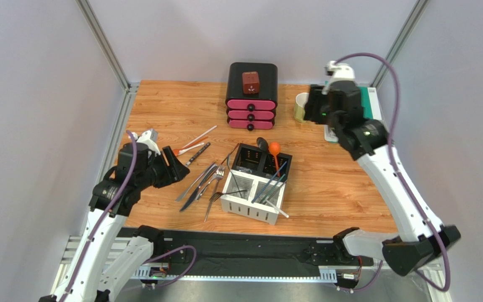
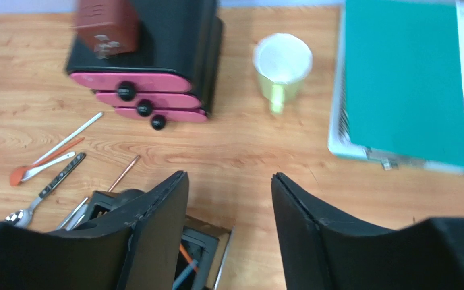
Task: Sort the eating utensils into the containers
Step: Place the chopstick in the storage box, then move the storage box to the center of the board.
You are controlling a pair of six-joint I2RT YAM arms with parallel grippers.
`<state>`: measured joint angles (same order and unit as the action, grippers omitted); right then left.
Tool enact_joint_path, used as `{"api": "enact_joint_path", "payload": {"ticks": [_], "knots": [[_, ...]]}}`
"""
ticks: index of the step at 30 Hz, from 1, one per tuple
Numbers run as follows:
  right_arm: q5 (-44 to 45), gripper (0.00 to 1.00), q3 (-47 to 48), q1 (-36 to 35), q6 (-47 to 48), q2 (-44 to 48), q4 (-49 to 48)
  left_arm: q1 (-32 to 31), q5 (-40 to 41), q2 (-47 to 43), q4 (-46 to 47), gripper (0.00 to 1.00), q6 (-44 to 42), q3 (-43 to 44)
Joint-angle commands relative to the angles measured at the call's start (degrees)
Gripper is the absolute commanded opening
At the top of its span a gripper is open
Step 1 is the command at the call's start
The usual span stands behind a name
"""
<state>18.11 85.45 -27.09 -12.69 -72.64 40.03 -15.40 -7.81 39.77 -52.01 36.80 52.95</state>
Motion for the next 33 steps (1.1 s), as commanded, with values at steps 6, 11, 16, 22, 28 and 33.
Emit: {"api": "enact_joint_path", "payload": {"ticks": [6,11,16,22,28,33], "knots": [[-23.46,0.50,-7.14,15.40,-8.48,5.25,9.18,-0.33,-4.92,10.32,4.46,0.64,-1.81,2.59],[-30.59,0.50,-11.78,16.28,-12.00,1.54,14.73,-0.33,-6.86,12.88,4.46,0.65,-2.52,2.69],[-26.10,0.38,-21.09,16.28,-13.85,4.44,14.02,-0.42,-10.63,14.72,5.69,0.64,-1.38,-0.38],[-27.77,0.18,-27.87,16.11,-14.29,2.59,12.11,-3.22,-10.64,15.78,6.92,0.64,0.12,-0.92],[-28.92,0.00,-28.06,13.74,-13.94,-3.11,6.39,-7.45,-8.11,16.92,7.97,0.62,2.75,-2.67],[-29.35,0.00,-22.71,13.29,-14.21,-11.35,1.90,-8.33,-5.63,14.99,8.85,0.59,3.99,-3.73]]}}
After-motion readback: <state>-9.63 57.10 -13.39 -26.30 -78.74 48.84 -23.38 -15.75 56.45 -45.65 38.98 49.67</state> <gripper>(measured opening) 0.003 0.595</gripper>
